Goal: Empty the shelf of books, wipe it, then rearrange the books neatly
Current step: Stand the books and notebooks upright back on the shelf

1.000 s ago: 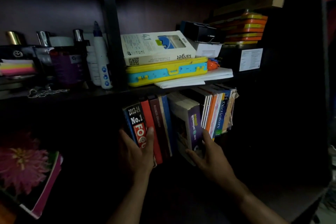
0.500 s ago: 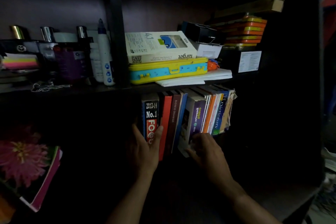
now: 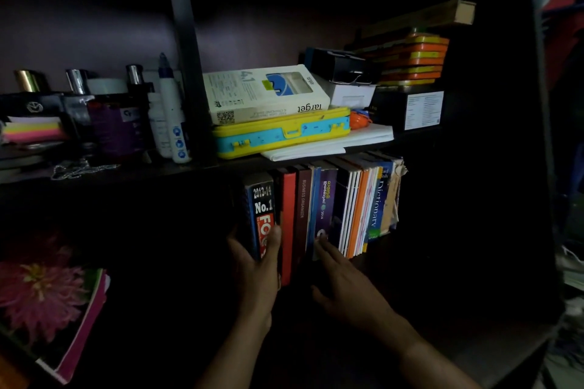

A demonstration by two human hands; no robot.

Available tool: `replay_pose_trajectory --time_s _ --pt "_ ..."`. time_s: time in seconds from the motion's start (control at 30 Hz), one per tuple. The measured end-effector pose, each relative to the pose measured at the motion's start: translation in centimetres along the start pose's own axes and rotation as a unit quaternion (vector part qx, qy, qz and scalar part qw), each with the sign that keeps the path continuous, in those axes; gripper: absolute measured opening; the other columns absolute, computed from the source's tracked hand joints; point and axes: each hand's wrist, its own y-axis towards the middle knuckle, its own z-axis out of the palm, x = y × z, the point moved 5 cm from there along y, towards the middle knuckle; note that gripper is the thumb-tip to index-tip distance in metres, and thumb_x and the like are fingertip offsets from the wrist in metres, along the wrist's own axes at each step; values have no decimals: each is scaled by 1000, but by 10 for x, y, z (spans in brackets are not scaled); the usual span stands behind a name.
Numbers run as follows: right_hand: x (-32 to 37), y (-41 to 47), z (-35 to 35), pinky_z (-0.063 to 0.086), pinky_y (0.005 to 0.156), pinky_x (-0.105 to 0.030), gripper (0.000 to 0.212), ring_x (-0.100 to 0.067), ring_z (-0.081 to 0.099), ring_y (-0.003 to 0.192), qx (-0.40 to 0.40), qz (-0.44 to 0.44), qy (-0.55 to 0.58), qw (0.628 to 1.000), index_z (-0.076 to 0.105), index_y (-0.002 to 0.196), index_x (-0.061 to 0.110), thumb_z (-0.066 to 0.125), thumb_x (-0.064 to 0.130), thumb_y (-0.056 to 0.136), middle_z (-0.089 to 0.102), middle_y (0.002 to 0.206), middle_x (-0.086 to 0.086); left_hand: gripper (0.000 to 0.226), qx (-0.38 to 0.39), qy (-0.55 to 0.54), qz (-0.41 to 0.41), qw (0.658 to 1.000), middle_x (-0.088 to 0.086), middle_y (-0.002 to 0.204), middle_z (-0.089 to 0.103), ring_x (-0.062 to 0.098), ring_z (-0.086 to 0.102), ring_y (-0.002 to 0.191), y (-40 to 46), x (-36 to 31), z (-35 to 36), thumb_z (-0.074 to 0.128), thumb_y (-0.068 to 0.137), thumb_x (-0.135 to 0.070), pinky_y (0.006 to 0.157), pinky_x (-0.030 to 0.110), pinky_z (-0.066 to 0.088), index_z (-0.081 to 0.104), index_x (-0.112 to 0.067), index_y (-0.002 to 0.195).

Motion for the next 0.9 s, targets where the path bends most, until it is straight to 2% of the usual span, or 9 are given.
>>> replay_pose_trajectory --time_s 0.1,0.17,0.27,0.4,0.5,0.57,0.63,0.77,0.9 --pt "-5 0 5 34 119 -34 102 -12 14 153 22 1 17 1000 -24 155 30 59 43 95 -19 166 10 100 9 34 17 999 5 160 32 30 41 141 0 4 1 67 85 -55 102 46 42 3 -39 160" --pt "-5 0 5 33 119 -34 102 -12 14 153 20 1 18 1000 -24 155 30 58 43 96 -18 166 9 99 6 54 36 998 5 158 35 29 43 139 -1 4 1 68 86 -51 98 41 41 4 -34 160" --pt "-3 -1 1 28 118 -26 91 -11 15 153 -6 3 15 1000 -6 160 25 57 40 97 -9 168 8 106 0 77 43 996 6 157 35 29 43 139 1 2 2 63 77 -62 104 46 44 6 -32 161" --pt "-2 0 -6 39 112 -24 81 -13 27 147 -71 -2 23 997 12 160 24 59 37 95 3 165 9 105 8 82 32 996 5 156 36 29 43 138 6 2 -2 69 78 -58 104 48 44 9 -32 161" --pt "0 -4 -17 37 114 -35 75 -15 27 145 -162 -8 -26 986 28 156 21 58 37 89 16 161 4 115 43 105 39 993 1 149 44 24 50 131 9 4 -6 75 65 -64 100 47 49 14 -37 158" --pt "1 -8 -26 32 110 -47 75 -20 25 146 -230 3 -55 972 33 153 23 60 40 85 24 160 0 113 44 132 46 989 1 148 45 23 50 130 10 7 -7 78 68 -59 101 48 49 15 -35 158" --pt "-8 -10 -31 25 113 -53 86 -23 17 150 -256 71 -26 964 24 156 28 69 40 83 16 163 -1 105 32 159 58 985 5 150 42 25 47 133 11 8 -6 78 78 -51 102 43 45 13 -30 159" --pt "-47 -4 -22 21 121 -57 116 -26 9 154 -243 238 141 930 -6 159 31 78 44 80 -1 168 2 96 26 174 65 982 10 153 40 28 44 137 11 13 2 71 89 -41 96 32 37 10 -18 160" --pt "-57 12 -18 39 112 -60 125 -33 36 145 -237 267 187 915 0 156 32 87 50 69 28 162 -7 95 29 150 66 986 9 152 42 28 47 134 16 16 2 70 87 -43 102 40 43 13 -20 160"
